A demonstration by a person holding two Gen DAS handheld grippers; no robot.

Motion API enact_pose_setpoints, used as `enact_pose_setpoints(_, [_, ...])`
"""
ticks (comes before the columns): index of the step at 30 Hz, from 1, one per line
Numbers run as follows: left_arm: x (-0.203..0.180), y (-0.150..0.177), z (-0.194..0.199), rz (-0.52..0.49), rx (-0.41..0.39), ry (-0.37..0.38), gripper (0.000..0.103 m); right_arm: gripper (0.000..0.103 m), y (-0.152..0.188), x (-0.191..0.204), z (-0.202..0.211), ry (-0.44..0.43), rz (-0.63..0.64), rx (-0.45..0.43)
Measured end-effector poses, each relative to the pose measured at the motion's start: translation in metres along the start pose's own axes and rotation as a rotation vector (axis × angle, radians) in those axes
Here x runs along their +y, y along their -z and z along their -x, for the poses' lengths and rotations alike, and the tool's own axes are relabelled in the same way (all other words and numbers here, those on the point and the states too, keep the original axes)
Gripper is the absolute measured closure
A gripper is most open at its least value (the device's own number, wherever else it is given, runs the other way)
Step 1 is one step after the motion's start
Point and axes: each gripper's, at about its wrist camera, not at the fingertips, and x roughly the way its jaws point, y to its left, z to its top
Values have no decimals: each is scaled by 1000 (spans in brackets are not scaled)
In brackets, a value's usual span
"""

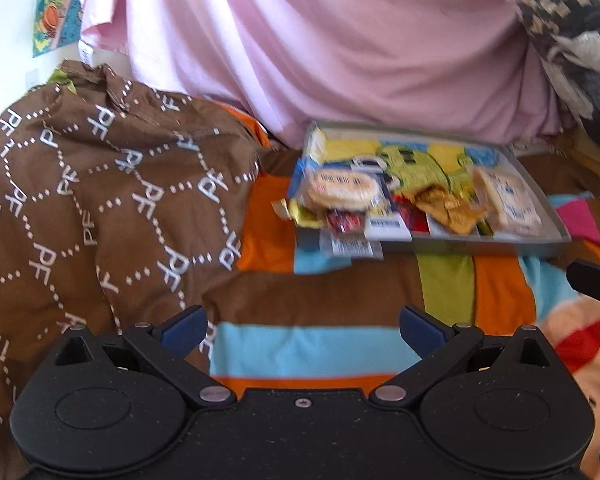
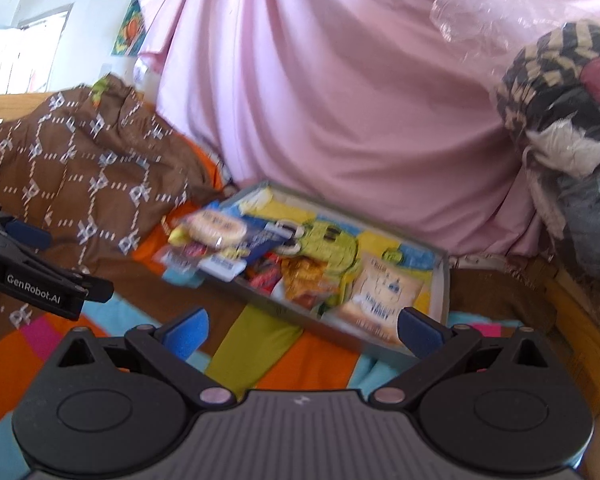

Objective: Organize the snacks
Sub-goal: 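Lift both tools from the tray back toward the orange and biscuit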

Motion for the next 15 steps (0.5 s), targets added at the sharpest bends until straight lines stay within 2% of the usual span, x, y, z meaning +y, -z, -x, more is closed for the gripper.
enact_pose_setpoints(8, [-11, 23, -9, -74, 134, 92, 1, 0, 28, 8, -3, -55, 28, 123])
enact_pose_setpoints(15, [-22, 40, -11, -139, 183, 154, 1, 0, 47, 15, -6, -118, 60, 232])
